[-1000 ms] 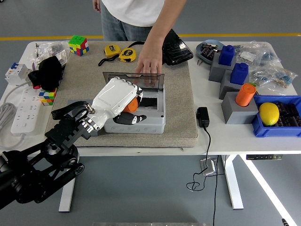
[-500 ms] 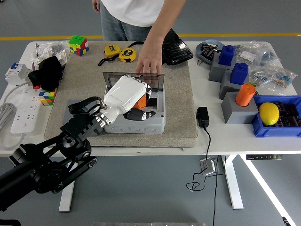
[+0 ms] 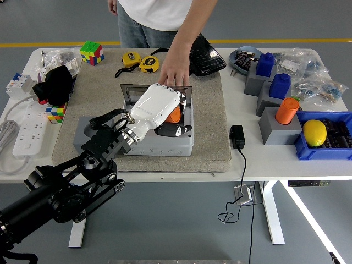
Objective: Fetch the battery,place it into the box,close the lid of the box
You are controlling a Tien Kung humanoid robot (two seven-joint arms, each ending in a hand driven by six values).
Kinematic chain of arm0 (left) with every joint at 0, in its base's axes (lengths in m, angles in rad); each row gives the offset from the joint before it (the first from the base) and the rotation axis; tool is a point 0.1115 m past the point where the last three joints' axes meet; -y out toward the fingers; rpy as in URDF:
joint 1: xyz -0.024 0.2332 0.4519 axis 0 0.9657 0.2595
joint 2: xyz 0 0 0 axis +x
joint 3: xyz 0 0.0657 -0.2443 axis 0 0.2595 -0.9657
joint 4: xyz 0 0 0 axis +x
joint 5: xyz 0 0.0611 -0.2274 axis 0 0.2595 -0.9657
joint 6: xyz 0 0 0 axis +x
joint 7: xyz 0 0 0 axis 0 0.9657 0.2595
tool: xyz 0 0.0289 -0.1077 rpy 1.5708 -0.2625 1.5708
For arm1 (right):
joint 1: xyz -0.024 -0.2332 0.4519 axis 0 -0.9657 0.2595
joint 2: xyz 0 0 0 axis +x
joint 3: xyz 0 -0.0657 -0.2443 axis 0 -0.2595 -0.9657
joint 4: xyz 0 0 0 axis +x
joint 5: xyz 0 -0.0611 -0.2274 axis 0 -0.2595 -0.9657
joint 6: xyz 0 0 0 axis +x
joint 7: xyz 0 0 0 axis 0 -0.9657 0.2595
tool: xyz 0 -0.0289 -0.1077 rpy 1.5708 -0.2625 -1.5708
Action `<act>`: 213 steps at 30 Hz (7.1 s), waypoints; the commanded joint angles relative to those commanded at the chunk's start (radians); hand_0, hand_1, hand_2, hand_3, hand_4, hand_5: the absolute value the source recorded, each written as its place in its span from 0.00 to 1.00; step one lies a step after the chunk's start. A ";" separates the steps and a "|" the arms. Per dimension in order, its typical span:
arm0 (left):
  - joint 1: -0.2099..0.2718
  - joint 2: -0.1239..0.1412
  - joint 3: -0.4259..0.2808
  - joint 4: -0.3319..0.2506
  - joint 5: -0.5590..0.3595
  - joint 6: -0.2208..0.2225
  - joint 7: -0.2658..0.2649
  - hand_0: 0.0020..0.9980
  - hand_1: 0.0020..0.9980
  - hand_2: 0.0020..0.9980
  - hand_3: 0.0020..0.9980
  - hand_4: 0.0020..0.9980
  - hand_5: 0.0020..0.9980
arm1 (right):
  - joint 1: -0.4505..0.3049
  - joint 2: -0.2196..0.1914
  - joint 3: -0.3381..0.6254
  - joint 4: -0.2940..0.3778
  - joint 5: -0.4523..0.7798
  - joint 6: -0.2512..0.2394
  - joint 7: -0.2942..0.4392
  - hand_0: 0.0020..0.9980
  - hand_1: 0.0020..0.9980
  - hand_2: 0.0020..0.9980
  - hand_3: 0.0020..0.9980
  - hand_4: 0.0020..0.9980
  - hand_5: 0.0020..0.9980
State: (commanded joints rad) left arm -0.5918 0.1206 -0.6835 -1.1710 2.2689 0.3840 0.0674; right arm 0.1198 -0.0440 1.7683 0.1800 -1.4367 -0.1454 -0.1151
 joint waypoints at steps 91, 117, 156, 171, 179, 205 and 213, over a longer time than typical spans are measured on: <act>-0.015 -0.049 -0.021 0.178 -0.021 0.095 -0.168 0.43 0.67 0.60 0.53 1.00 0.46 | -0.001 -0.001 -0.001 0.000 -0.002 0.000 -0.004 0.83 0.79 0.76 0.80 1.00 1.00; 0.040 -0.010 -0.107 -0.025 -0.080 0.035 -0.176 1.00 1.00 1.00 1.00 1.00 1.00 | -0.004 0.002 0.000 0.000 -0.001 -0.001 -0.004 0.83 0.79 0.76 0.80 1.00 1.00; 0.043 0.032 -0.204 -0.053 -0.042 -0.095 0.011 0.74 0.71 0.69 0.71 1.00 1.00 | -0.005 0.000 0.002 0.000 0.000 -0.002 -0.004 0.83 0.79 0.76 0.80 1.00 1.00; 0.048 0.023 -0.201 -0.024 -0.050 -0.085 0.008 0.75 0.73 0.70 0.68 1.00 1.00 | -0.006 -0.001 0.002 0.000 0.001 -0.002 -0.005 0.83 0.79 0.76 0.80 1.00 1.00; 0.047 0.029 -0.199 -0.030 -0.054 -0.090 0.009 0.73 0.71 0.69 0.68 1.00 1.00 | -0.004 0.001 0.006 0.000 -0.001 -0.002 -0.006 0.83 0.79 0.77 0.80 1.00 1.00; 0.072 0.065 -0.161 -0.066 -0.082 -0.124 0.041 0.66 0.66 0.67 0.69 1.00 1.00 | 0.000 0.000 0.016 0.000 -0.002 -0.004 -0.003 0.82 0.79 0.76 0.80 1.00 1.00; 0.075 0.108 -0.136 -0.098 -0.089 -0.132 0.048 0.67 0.66 0.68 0.69 1.00 1.00 | 0.000 -0.005 0.027 0.000 -0.009 -0.004 -0.005 0.82 0.79 0.77 0.80 1.00 1.00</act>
State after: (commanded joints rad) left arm -0.5171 0.2290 -0.8197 -1.2691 2.1803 0.2522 0.1156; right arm 0.1199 -0.0494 1.7957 0.1800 -1.4455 -0.1498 -0.1197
